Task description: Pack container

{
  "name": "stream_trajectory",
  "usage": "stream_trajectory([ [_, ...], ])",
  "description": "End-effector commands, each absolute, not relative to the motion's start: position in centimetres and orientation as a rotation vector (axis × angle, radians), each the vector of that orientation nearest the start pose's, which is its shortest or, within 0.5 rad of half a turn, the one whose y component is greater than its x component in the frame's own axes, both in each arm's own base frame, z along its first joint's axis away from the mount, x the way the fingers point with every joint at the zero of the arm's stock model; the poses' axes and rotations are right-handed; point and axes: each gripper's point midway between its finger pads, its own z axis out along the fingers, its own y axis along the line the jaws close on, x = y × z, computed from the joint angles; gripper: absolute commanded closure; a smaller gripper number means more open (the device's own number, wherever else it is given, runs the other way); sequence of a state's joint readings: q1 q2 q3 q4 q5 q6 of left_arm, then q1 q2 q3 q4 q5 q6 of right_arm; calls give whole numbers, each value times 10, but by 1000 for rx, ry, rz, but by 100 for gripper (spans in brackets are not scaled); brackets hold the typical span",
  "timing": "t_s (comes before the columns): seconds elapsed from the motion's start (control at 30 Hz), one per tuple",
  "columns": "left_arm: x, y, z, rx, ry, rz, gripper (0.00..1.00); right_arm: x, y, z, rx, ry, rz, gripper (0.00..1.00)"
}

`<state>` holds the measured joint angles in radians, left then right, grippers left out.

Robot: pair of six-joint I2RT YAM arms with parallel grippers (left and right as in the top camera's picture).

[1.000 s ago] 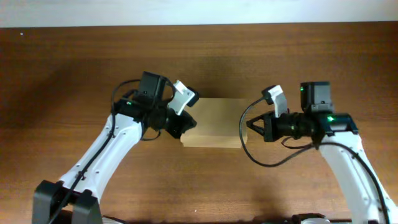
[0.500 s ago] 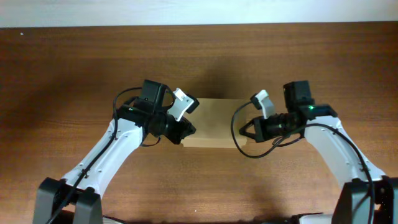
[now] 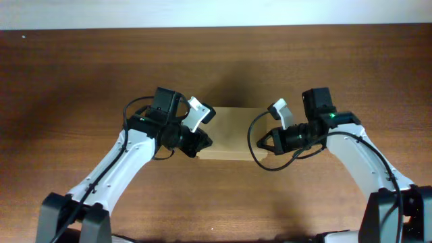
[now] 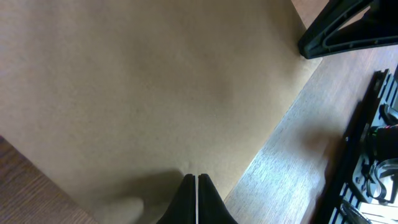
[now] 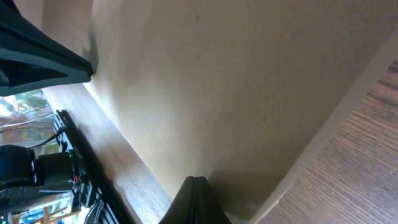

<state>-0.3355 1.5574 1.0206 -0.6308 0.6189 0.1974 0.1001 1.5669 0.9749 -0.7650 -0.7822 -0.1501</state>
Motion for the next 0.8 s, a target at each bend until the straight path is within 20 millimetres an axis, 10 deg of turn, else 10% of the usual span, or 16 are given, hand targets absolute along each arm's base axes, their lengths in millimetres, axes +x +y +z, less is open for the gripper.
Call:
stream_trajectory([
  [0.0, 291, -202, 132, 842, 2448, -824, 98, 291, 148, 117, -478, 2645, 1017, 96],
  [0.37, 246, -170, 225, 811, 2240, -646, 98, 267, 144, 241, -488, 2338, 917, 96],
  [0.77, 171, -144, 236, 813, 2274, -654, 98, 172, 112, 256, -368, 2423, 756, 96],
])
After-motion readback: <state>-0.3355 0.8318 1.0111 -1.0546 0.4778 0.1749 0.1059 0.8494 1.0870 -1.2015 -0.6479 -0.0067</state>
